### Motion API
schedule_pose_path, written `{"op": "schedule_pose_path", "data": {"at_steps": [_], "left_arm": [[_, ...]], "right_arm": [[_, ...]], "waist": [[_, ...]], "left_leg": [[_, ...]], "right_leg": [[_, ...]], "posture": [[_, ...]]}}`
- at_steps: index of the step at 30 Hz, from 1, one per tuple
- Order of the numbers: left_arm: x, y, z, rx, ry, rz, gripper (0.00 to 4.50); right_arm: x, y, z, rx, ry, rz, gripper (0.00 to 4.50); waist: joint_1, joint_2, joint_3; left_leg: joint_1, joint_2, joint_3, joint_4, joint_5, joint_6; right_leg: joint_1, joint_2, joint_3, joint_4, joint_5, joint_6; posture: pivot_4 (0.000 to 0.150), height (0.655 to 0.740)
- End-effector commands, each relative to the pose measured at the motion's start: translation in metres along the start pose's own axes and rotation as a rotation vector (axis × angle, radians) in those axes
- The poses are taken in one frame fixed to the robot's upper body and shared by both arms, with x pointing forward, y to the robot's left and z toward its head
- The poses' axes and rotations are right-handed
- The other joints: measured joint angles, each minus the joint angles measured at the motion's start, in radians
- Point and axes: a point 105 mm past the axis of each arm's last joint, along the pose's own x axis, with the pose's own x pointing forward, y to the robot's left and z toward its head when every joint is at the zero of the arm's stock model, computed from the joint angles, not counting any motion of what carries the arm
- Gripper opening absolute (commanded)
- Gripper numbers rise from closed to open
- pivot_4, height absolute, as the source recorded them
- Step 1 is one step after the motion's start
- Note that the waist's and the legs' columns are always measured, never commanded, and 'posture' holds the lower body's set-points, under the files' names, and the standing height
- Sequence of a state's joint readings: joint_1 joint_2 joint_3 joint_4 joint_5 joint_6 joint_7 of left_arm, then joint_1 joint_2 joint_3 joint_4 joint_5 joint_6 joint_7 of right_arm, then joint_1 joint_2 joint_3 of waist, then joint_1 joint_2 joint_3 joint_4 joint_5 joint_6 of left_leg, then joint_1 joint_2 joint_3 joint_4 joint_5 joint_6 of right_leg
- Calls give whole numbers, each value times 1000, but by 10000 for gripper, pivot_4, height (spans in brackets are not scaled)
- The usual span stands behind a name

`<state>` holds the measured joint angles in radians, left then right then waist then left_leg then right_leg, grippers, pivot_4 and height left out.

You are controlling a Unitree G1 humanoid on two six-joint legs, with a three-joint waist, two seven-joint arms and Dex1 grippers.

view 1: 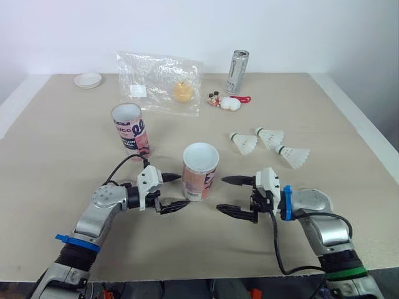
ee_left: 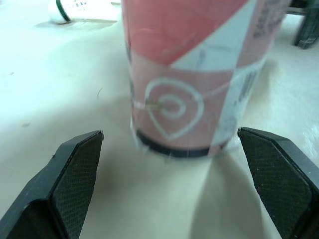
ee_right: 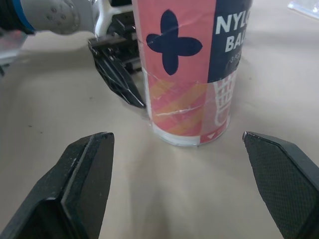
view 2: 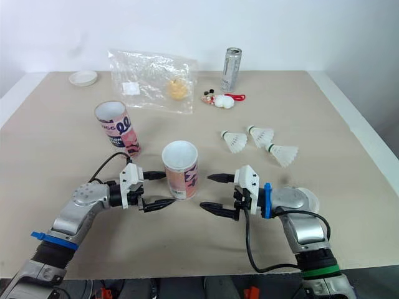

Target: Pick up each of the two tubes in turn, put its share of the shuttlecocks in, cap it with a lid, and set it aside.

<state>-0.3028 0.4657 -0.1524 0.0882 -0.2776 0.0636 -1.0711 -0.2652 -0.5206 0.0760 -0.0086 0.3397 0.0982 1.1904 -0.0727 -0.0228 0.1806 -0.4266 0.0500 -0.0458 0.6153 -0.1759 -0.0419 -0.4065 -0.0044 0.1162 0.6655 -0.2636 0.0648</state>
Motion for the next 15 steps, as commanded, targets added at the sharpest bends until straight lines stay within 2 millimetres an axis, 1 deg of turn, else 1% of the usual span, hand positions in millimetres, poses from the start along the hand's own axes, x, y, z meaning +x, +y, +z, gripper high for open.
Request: {"op": "schedule_pose_path", "data": {"at_steps": [1, 7, 11, 15], "left_arm": [[-13, -2, 14, 48, -35, 7, 45000], [-21, -12, 18, 36, -47, 12, 45000], [-22, -17, 20, 23, -52, 20, 45000], [-22, -21, 20, 14, -50, 27, 45000]], "right_arm": [[10, -4, 4, -38, -22, 15, 44198], [21, -6, 0, -33, -31, 40, 44198], [27, -8, -3, -37, -24, 59, 44198], [38, -8, -3, -28, -36, 84, 44198]], "waist": [[0, 0, 0], [0, 0, 0], [0, 0, 0], [0, 0, 0]], "left_leg": [[0, 0, 0, 0, 0, 0], [0, 0, 0, 0, 0, 0], [0, 0, 0, 0, 0, 0], [0, 0, 0, 0, 0, 0]], "right_leg": [[0, 0, 0, 0, 0, 0], [0, 0, 0, 0, 0, 0], [0, 0, -1, 0, 0, 0], [0, 0, -1, 0, 0, -1]], "posture": [[1500, 7400], [1500, 7400], [1500, 7400], [1500, 7400]]}}
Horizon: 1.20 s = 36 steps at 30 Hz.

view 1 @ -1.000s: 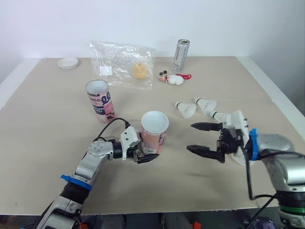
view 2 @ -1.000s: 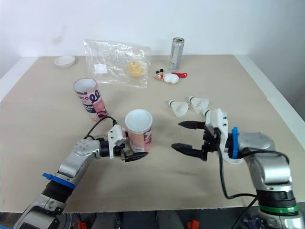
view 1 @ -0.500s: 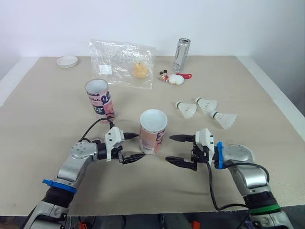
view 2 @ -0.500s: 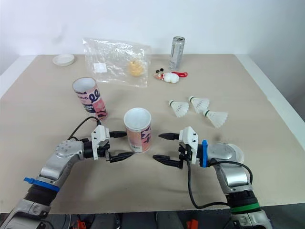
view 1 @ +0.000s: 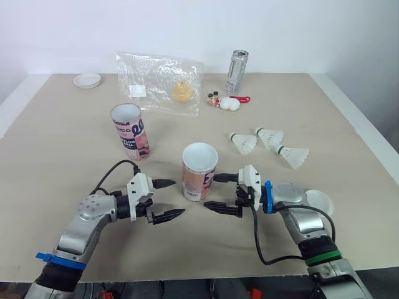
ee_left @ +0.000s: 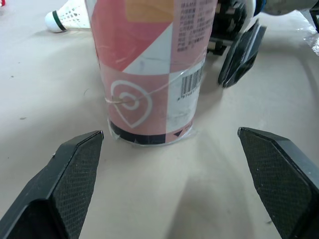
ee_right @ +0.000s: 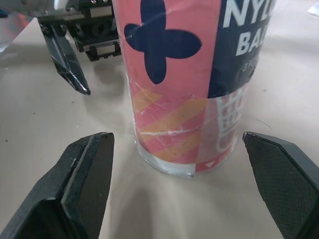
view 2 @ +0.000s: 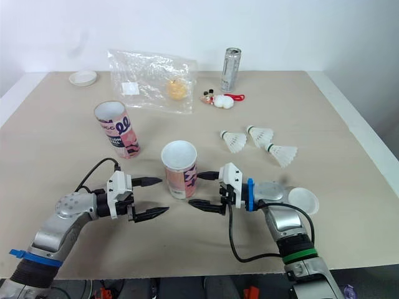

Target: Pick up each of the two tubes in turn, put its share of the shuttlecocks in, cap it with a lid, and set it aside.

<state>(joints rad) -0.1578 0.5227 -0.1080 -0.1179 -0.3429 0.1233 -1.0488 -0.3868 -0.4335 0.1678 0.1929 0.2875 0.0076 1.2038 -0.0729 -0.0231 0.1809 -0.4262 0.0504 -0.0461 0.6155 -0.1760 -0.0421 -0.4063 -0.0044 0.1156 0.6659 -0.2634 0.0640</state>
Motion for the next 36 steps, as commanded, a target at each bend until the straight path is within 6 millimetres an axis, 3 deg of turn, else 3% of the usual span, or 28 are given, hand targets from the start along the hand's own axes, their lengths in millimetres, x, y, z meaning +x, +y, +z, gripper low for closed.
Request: {"op": "schedule_pose_path", "data": {"at_steps": [1, 14, 36], "left_arm": [[-2, 1, 12, 26, -28, 20, 45000], [-11, -3, 13, 6, -36, 57, 45000], [-8, -8, 9, -3, -33, 41, 45000]], "right_arm": [[9, -2, 8, -32, -26, 28, 44198], [29, -2, 7, -37, -37, 92, 44198], [68, 3, 10, -40, -81, 155, 44198]], "waist": [[0, 0, 0], [-1, 0, 0], [-1, 0, 0]], "left_leg": [[0, 0, 0, 0, 0, 0], [0, 0, 0, 0, 0, 0], [1, 1, 0, 1, 0, 0]], "right_leg": [[0, 0, 0, 0, 0, 0], [0, 0, 0, 0, 1, 0], [1, 1, -1, 1, 2, -1]], "posture": [[1500, 7400], [1500, 7400], [1500, 7400]]}}
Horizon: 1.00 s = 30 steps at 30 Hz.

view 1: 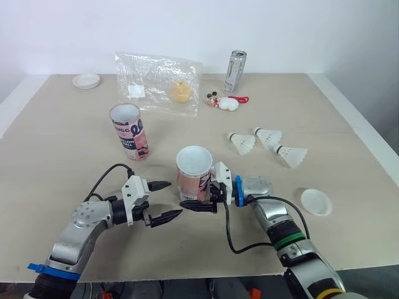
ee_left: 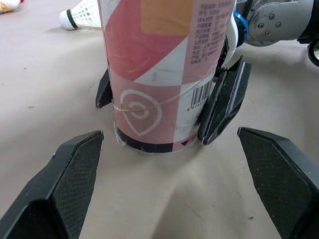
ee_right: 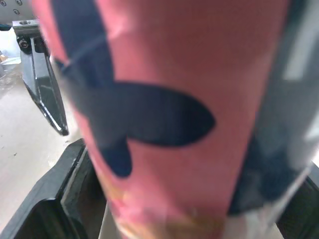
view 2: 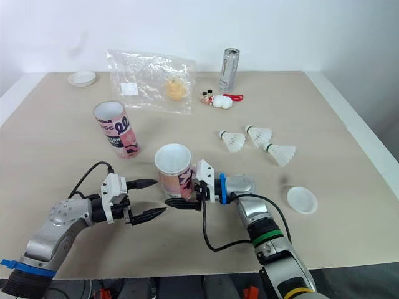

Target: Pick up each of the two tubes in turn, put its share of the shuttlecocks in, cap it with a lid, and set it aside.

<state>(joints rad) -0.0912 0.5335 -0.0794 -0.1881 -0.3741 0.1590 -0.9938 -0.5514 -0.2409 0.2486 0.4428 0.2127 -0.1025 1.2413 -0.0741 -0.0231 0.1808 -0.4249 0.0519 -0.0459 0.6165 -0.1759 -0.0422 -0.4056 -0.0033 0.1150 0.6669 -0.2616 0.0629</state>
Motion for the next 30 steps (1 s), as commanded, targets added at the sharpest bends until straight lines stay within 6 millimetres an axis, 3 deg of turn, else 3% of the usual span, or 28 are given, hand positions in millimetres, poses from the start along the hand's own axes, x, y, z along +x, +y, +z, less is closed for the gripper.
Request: {"op": "schedule_pose_path", "data": {"at_steps": [1, 18, 20, 30], "left_arm": [[1, -4, 8, 33, -24, -20, 45000], [1, 0, 5, 40, -14, -7, 45000], [1, 0, 5, 41, -13, -7, 45000], [0, 3, 5, 46, -6, -4, 45000]], "right_arm": [[9, 0, 5, -28, -17, 21, 44198], [3, 0, 2, -51, 3, -1, 44198], [1, 0, 0, -48, 6, -5, 39379], [-2, 0, 2, -35, -6, -35, 39379]], "waist": [[0, 0, 0], [0, 0, 0], [0, 0, 0], [0, 0, 0]], "left_leg": [[0, 0, 0, 0, 0, 0], [0, 0, 0, 0, 0, 0], [0, 0, 0, 0, 0, 0], [0, 0, 0, 1, 0, 0]], "right_leg": [[0, 0, 0, 0, 0, 0], [0, 0, 0, 0, 0, 0], [0, 0, 0, 0, 0, 0], [1, 0, 0, 0, 0, 0]], "posture": [[1500, 7400], [1500, 7400], [1500, 7400], [1500, 7400]]}}
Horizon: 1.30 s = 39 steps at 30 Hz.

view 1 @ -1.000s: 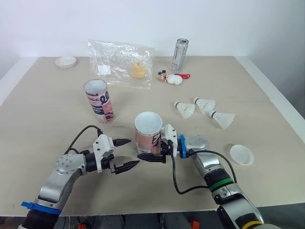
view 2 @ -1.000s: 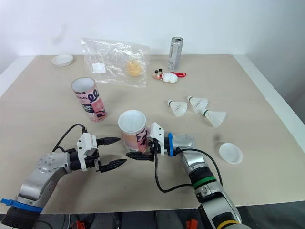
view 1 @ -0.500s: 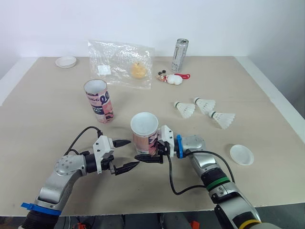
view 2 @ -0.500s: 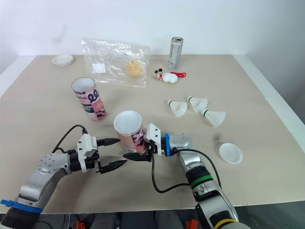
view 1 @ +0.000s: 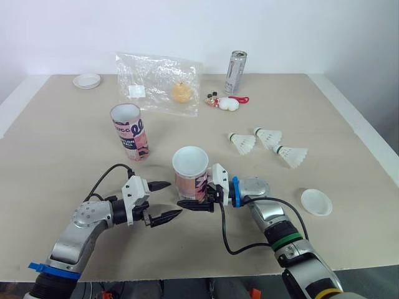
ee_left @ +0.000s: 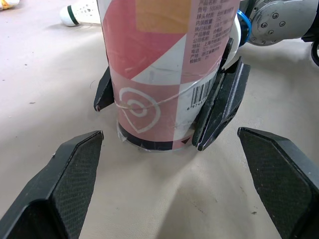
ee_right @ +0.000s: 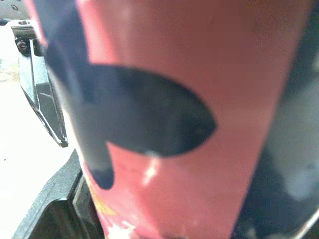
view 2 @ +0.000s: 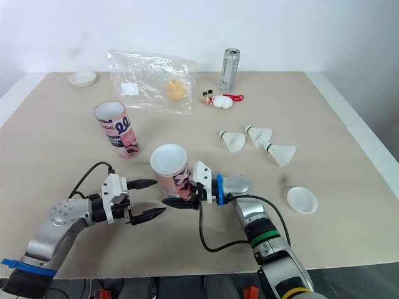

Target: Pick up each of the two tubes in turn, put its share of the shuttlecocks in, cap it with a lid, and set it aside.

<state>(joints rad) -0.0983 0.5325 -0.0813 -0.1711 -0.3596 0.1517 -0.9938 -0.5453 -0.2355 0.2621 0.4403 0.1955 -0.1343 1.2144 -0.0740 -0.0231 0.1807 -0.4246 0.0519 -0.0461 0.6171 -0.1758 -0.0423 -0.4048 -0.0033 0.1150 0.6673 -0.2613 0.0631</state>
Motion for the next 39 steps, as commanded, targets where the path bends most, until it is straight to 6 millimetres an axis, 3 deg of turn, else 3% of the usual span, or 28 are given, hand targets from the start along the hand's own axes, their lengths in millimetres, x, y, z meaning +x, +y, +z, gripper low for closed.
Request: {"op": "schedule_pose_path", "data": {"at_steps": [1, 14, 19, 23, 28, 30, 33, 39], "left_arm": [[0, 1, 8, 42, -18, -10, 45000], [4, 5, 10, 54, -21, -23, 45000], [11, 1, 18, 63, -45, -71, 45000], [16, -4, 20, 71, -46, -126, 45000], [29, -10, 28, 90, -65, -215, 45000], [35, -15, 30, 93, -68, -268, 45000], [42, -22, 33, 106, -67, -356, 45000], [46, -23, 37, 117, -68, -391, 45000]], "right_arm": [[-6, -2, 3, -5, -11, -26, 39379], [-12, -4, 11, -8, -33, -79, 39379], [-43, -14, 43, -38, -132, -254, 39379], [-75, -9, 65, -33, -185, -415, 39379], [-133, -11, 86, -21, -257, -757, 39379], [-171, -15, 84, -21, -248, -964, 39379], [-244, -11, 66, -21, -187, -1326, 39379], [-315, 1, 32, 38, -77, -1647, 39379]], "waist": [[0, 0, 0], [0, 0, 0], [7, 0, 0], [8, 0, 0], [21, 0, 0], [22, 0, 0], [26, 0, 0], [23, 2, -1]], "left_leg": [[0, 0, 0, 0, 0, 0], [0, 0, 0, 0, 0, 0], [-1, 0, 0, 0, 0, 0], [-2, -1, -1, 0, 0, 0], [-2, -1, -1, 0, 0, 0], [-2, -1, -1, 0, 0, 0], [-1, -1, 1, 1, 0, 0], [-1, -1, 2, 1, 0, 0]], "right_leg": [[0, 0, 0, 0, 0, 0], [0, 0, 0, 0, 0, 0], [0, 0, 0, 0, 0, 1], [-1, -1, 0, 0, -1, 1], [-1, 0, 0, 0, -2, 1], [-1, 0, 0, 0, -1, 1], [0, -1, 2, 0, 0, 2], [0, -1, 3, 0, 0, 2]], "posture": [[1500, 7400], [1500, 7400], [1500, 7400], [1500, 7400], [1500, 7400], [1500, 7400], [1500, 7400], [1500, 7400]]}}
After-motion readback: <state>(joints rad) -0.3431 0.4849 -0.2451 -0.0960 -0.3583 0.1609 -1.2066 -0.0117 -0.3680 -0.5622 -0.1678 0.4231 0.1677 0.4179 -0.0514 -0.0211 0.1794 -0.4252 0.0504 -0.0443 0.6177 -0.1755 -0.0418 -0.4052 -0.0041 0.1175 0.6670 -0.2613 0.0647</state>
